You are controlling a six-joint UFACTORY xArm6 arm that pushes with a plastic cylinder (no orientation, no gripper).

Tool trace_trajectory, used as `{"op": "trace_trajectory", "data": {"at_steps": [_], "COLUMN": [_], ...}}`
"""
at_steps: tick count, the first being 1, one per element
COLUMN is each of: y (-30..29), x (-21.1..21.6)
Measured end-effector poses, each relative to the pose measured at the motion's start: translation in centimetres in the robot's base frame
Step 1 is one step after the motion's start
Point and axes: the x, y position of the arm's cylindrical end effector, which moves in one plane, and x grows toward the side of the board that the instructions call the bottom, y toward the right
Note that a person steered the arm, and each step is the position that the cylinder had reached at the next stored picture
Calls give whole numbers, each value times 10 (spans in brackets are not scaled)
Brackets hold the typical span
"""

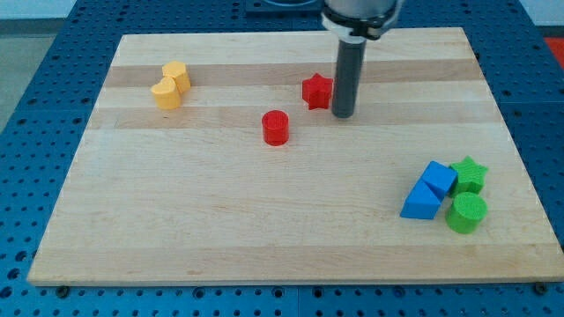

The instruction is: Separate the red blocks from each other

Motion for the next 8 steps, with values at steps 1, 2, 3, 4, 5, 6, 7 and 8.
{"op": "trace_trajectory", "data": {"at_steps": [1,2,3,4,5,6,7,8], "y": [-43,-78,-77,-75,-47,-4,37,75], "x": [3,7,-39,-46,-46,-46,-46,-46]}}
